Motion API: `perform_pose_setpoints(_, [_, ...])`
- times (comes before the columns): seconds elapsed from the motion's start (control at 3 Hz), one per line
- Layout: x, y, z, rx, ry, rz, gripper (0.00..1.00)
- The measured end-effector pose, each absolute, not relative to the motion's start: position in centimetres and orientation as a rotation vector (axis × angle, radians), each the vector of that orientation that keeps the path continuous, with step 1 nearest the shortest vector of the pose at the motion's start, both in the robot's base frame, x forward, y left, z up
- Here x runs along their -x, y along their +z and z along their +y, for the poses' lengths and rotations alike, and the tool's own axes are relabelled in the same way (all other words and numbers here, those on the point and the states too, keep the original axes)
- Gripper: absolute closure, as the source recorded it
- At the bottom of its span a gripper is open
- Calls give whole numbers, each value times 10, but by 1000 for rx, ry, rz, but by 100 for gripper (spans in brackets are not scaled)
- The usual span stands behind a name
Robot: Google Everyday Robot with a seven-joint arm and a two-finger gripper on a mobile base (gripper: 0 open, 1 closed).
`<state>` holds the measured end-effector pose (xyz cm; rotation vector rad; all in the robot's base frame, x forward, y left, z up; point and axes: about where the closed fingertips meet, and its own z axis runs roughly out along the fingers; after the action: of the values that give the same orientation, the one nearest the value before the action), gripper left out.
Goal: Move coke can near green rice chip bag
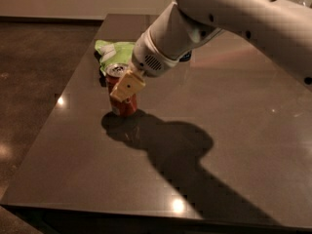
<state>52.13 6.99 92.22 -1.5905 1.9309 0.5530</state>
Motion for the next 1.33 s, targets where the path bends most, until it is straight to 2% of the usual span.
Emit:
perform_pose_setpoints(0.33, [-574, 918, 55, 1457, 534, 2007, 100])
perform_pose_setpoints(0.67, [-599, 915, 49, 1397, 495, 2028, 88])
perform_pose_setpoints(1.33, [-623, 913, 43, 1343, 437, 2015, 41])
